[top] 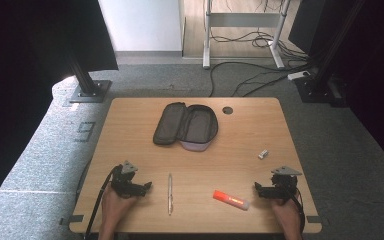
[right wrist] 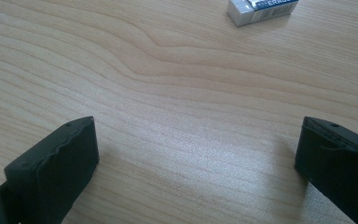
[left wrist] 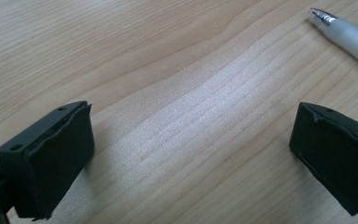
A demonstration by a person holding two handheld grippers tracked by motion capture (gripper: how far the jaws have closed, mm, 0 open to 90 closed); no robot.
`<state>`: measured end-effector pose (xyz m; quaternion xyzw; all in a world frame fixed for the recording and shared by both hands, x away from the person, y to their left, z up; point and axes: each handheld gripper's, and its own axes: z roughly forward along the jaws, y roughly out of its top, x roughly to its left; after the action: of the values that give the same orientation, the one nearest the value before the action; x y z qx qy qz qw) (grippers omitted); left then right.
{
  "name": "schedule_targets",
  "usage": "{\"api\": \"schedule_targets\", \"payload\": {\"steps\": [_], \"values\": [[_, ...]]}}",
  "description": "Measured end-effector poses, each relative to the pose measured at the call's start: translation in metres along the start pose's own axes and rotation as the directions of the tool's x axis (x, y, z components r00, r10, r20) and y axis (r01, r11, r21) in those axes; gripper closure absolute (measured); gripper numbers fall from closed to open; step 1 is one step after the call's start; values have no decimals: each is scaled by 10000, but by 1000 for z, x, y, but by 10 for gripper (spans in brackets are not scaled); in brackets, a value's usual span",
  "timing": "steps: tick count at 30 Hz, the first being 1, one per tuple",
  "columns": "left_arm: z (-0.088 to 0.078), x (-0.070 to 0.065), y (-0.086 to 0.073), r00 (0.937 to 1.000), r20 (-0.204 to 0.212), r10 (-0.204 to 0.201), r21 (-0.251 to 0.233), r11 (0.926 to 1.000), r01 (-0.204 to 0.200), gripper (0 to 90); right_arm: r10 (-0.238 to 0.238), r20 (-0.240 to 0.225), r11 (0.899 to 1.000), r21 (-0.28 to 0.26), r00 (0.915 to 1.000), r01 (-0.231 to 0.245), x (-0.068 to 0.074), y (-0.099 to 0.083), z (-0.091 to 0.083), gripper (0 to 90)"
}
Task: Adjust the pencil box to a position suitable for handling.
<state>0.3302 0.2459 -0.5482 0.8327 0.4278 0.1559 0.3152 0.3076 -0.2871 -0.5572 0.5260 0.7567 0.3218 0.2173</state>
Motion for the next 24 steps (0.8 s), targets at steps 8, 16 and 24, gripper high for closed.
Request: {"api": "schedule_targets", "payload": {"steps": [8, 16, 24], "values": [[1, 0, 2, 10000, -36, -32, -31, 10000, 32, 0, 4, -14, 10000, -3, 10000, -4, 0, 0, 0, 0], [2, -2, 3, 10000, 59, 14, -91, 10000, -13, 14, 3, -21, 10000, -7, 10000, -3, 0, 0, 0, 0], [-3, -4, 12, 9985, 540, 40, -410, 9992, -18, 43, 4, -22, 10000, -5, 10000, -4, 0, 0, 0, 0]]}}
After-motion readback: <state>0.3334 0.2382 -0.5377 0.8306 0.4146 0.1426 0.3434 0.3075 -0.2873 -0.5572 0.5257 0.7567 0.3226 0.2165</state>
